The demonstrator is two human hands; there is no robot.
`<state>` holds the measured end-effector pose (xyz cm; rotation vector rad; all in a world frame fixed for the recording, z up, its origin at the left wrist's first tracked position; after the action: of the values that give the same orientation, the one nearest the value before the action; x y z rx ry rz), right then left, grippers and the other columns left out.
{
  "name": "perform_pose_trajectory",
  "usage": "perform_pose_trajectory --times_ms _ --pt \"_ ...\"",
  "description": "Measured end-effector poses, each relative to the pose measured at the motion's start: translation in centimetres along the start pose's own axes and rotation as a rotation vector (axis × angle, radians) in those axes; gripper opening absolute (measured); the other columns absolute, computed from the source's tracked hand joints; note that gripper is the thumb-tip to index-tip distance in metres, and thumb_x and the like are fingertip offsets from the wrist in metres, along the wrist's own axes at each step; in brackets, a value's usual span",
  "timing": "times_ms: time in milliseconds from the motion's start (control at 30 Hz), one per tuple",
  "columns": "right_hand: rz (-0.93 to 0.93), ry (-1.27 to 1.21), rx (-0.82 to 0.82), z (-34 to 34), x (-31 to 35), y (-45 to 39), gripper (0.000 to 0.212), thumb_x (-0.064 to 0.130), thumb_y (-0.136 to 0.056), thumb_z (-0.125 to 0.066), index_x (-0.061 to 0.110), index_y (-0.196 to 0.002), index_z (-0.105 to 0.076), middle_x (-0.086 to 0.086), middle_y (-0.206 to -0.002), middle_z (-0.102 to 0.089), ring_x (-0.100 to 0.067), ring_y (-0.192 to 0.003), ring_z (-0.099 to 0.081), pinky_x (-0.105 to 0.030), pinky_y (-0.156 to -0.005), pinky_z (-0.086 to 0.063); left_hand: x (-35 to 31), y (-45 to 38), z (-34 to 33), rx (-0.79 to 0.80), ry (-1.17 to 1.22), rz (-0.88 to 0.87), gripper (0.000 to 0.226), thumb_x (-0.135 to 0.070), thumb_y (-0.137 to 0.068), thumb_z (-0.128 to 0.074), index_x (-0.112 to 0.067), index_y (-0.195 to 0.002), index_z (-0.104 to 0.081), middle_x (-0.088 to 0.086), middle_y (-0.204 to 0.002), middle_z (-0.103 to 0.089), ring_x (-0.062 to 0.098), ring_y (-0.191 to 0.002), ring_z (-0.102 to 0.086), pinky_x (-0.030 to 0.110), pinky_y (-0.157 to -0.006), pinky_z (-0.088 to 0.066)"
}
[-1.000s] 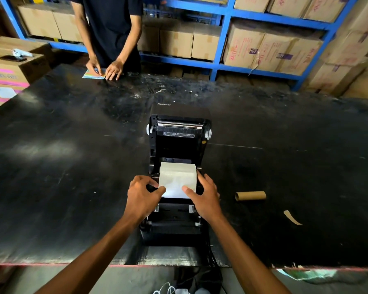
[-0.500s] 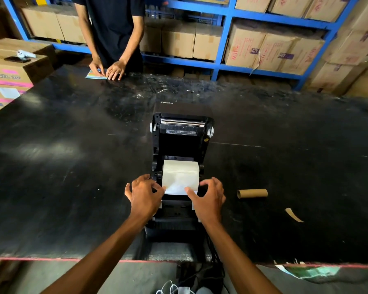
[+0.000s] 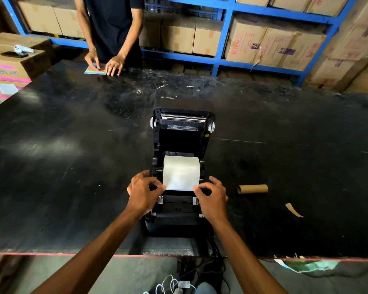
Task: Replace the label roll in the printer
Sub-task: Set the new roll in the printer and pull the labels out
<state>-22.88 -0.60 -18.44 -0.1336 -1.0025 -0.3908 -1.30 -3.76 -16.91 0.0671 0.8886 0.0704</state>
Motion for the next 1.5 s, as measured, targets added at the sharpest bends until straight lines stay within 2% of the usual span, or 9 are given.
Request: perform_pose_trajectory --times_ms 200,467,633,767,933,1100,1233,1367,1500 --pt "-0.061 0.076 0.092 -0.2 -1.1 -0.3 0.009 0.027 -0.080 -0.072 0.019 -0.081 -0.075 -0.004 -0.141 -0.050 -0.023 -0.134 -0.037 -0.040 -0.112 -0.020 1.0 0.0 -0.6 0.086 0.048 0.030 0.013 -0.034 -0.080 -0.071 -0.022 -0.085 -0.073 0.011 -0.152 -0.034 0.027 -0.142 -0.025 0.060 -0.112 -0.024" --pt "-0.075 0.145 0.229 -0.6 -0.9 -1.0 0.009 0.031 -0.081 -0.068 0.025 -0.077 -0.074 -0.001 -0.138 -0.054 -0.021 -0.134 -0.040 -0.039 -0.110 -0.020 1.3 -0.2 -1.0 0.132 0.026 0.034 0.018 -0.027 -0.082 -0.070 -0.032 -0.066 -0.064 0.010 -0.150 -0.037 0.027 -0.141 -0.029 0.060 -0.113 -0.022" --pt "-0.101 0.145 0.272 -0.7 -0.3 -0.9 0.025 0.024 -0.076 -0.067 0.026 -0.051 -0.065 0.011 -0.076 -0.067 -0.021 -0.090 -0.064 -0.047 -0.096 -0.047 1.5 -0.4 -1.1 0.130 0.033 0.063 0.013 -0.023 -0.079 -0.070 -0.026 -0.068 -0.067 0.008 -0.149 -0.040 0.026 -0.137 -0.036 0.056 -0.112 -0.028" --pt "-0.132 0.116 0.343 -0.8 -0.1 -1.0 0.020 0.022 -0.075 -0.066 0.020 -0.055 -0.068 0.008 -0.063 -0.065 -0.013 -0.068 -0.062 -0.048 -0.092 -0.051 1.4 -0.5 -1.1 0.124 0.089 0.080 0.012 -0.022 -0.080 -0.069 -0.024 -0.068 -0.068 0.009 -0.148 -0.040 0.027 -0.131 -0.044 0.052 -0.107 -0.038" --pt "-0.099 0.076 0.270 -0.8 -0.1 -0.7 0.019 0.024 -0.078 -0.069 0.020 -0.059 -0.069 0.016 -0.070 -0.063 -0.017 -0.086 -0.062 -0.053 -0.099 -0.043 1.6 -1.1 -1.4 0.165 0.018 0.101 0.019 -0.021 -0.078 -0.068 -0.020 -0.059 -0.068 0.010 -0.139 -0.051 0.023 -0.132 -0.042 0.043 -0.104 -0.040" --pt "-0.113 0.035 0.297 -0.8 -0.3 -1.0 0.015 0.022 -0.076 -0.071 0.021 -0.062 -0.072 0.013 -0.072 -0.063 -0.021 -0.087 -0.064 -0.053 -0.097 -0.046 1.9 -1.0 -1.4 0.151 0.079 0.113 0.010 -0.017 -0.078 -0.070 -0.010 -0.072 -0.073 0.008 -0.143 -0.047 0.009 -0.111 -0.046 0.014 -0.067 -0.043" --pt "-0.103 -0.028 0.278 -1.0 -0.7 -0.9 0.018 0.029 -0.078 -0.073 0.017 -0.065 -0.074 0.016 -0.079 -0.065 -0.012 -0.093 -0.056 -0.052 -0.105 -0.036 2.2 -1.4 -1.6 0.175 0.056 0.137 0.011 -0.019 -0.079 -0.070 -0.016 -0.068 -0.071 0.008 -0.143 -0.046 0.022 -0.128 -0.045 0.040 -0.107 -0.037" --pt "-0.087 -0.067 0.230 -0.9 -1.1 -0.8 0.022 0.023 -0.079 -0.073 0.008 -0.063 -0.073 -0.007 -0.100 -0.069 -0.019 -0.109 -0.056 -0.037 -0.100 -0.035 2.5 -1.4 -1.5 0.169 0.153 0.143 0.011 -0.018 -0.078 -0.070 -0.014 -0.068 -0.074 0.000 -0.126 -0.055 0.016 -0.125 -0.046 0.032 -0.095 -0.038" --pt "-0.099 -0.018 0.267 -0.9 -1.1 -1.0 0.015 0.025 -0.077 -0.075 0.022 -0.063 -0.071 -0.008 -0.126 -0.062 -0.020 -0.130 -0.044 -0.051 -0.113 -0.024 2.5 -1.3 -1.4 0.177 0.122 0.119 0.014 -0.021 -0.079 -0.070 -0.018 -0.066 -0.074 0.006 -0.136 -0.052 0.021 -0.134 -0.039 0.040 -0.107 -0.035"
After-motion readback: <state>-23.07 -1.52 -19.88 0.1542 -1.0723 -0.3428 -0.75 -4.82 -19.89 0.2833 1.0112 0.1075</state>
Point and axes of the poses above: each hand's wrist, its own y-axis away from the middle knuckle, its own z-axis out of the back of the hand, x = y × z, the point moved 6 cm from there along -y, towards the middle knuckle
